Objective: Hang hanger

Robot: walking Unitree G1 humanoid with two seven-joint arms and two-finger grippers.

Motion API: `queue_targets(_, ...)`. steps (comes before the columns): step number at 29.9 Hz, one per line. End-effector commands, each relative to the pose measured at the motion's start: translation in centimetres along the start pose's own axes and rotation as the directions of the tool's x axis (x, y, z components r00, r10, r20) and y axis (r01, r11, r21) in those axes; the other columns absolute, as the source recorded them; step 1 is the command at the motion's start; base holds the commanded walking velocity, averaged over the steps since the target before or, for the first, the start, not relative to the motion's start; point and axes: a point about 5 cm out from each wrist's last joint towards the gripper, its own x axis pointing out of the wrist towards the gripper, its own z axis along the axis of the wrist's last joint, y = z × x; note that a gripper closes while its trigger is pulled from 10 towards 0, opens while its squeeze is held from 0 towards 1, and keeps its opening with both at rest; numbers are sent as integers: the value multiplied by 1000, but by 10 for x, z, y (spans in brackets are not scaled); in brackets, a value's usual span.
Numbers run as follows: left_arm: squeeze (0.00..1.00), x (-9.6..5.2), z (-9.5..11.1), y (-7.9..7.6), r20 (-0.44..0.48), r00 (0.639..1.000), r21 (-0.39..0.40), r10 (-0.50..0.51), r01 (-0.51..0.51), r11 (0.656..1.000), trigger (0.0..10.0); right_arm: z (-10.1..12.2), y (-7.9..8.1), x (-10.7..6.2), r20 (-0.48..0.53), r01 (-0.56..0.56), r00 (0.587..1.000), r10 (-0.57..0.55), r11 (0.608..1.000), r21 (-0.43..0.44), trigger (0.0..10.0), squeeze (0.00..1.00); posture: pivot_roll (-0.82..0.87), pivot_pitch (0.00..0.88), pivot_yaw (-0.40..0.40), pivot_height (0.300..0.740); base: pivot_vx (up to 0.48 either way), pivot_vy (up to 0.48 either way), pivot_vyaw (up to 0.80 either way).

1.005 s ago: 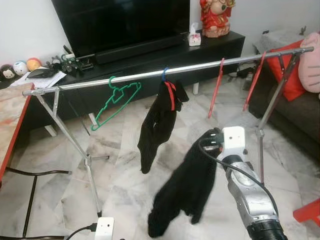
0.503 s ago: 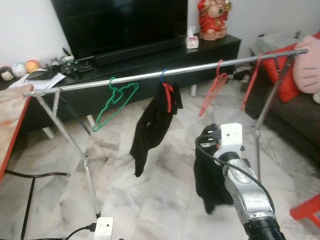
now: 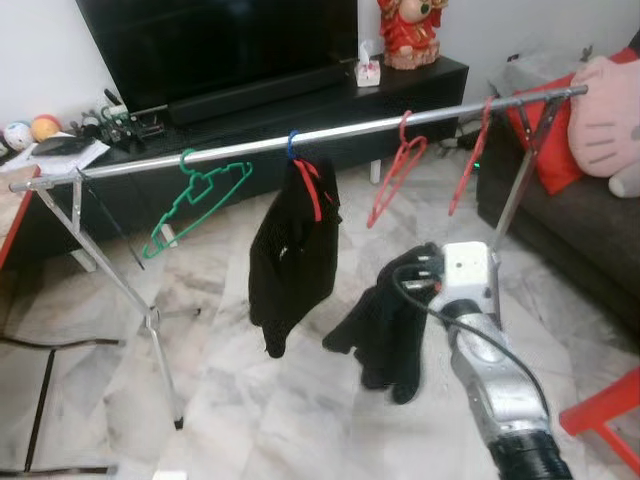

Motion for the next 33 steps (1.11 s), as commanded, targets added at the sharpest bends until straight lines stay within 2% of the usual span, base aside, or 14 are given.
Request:
queue_targets(1, 0, 0, 6, 9, 33, 999, -8, 17, -17, 1000, 10000, 11, 10, 4, 45, -25, 999, 24, 1000, 7, 10000, 0, -175, 0, 98, 732, 0, 0, 0)
queue_targets(9, 0, 4, 33, 11, 160, 987, -19, 33, -30, 999, 10000, 7, 9, 4, 21, -21, 1000, 21, 1000, 6, 10000, 0, -175, 0, 93, 732, 0, 0, 0)
queue_targets(13, 0, 4, 34, 11, 171, 985, -21, 32, -29, 999, 10000, 6, 8, 4, 20, -22, 1000, 21, 1000, 5, 10000, 0, -175, 0, 93, 732, 0, 0, 0)
queue_targets(15, 0, 3, 71, 11, 362, 932, -5, 18, -17, 1000, 10000, -1, 9, 4, 1, -23, 1000, 23, 1000, 6, 10000, 0, -171, 0, 90, 732, 0, 0, -756)
queue_targets(17, 0, 0, 87, 11, 441, 898, 2, 10, -12, 1000, 10000, -5, 10, 4, -7, -24, 1000, 24, 1000, 6, 10000, 0, -171, 0, 90, 732, 0, 0, -756)
queue_targets(21, 0, -15, 129, 6, 634, 773, 11, -3, -5, 1000, 10000, -22, 9, 3, -58, -18, 998, 18, 1000, -1, 10000, 0, -161, 0, 87, 732, 0, 0, -744)
queue_targets(25, 0, -19, 137, 1, 663, 748, 12, -11, 4, 1000, 10000, -26, 8, 3, -71, -12, 997, 12, 1000, -5, 10000, 0, -158, 0, 87, 732, 0, 0, -744)
queue_targets(33, 0, -24, 148, -5, 687, 726, 6, -18, 19, 1000, 10000, -31, 8, 3, -76, -6, 997, 5, 1000, -10, 10000, 0, -161, 0, 89, 732, 0, 0, -744)
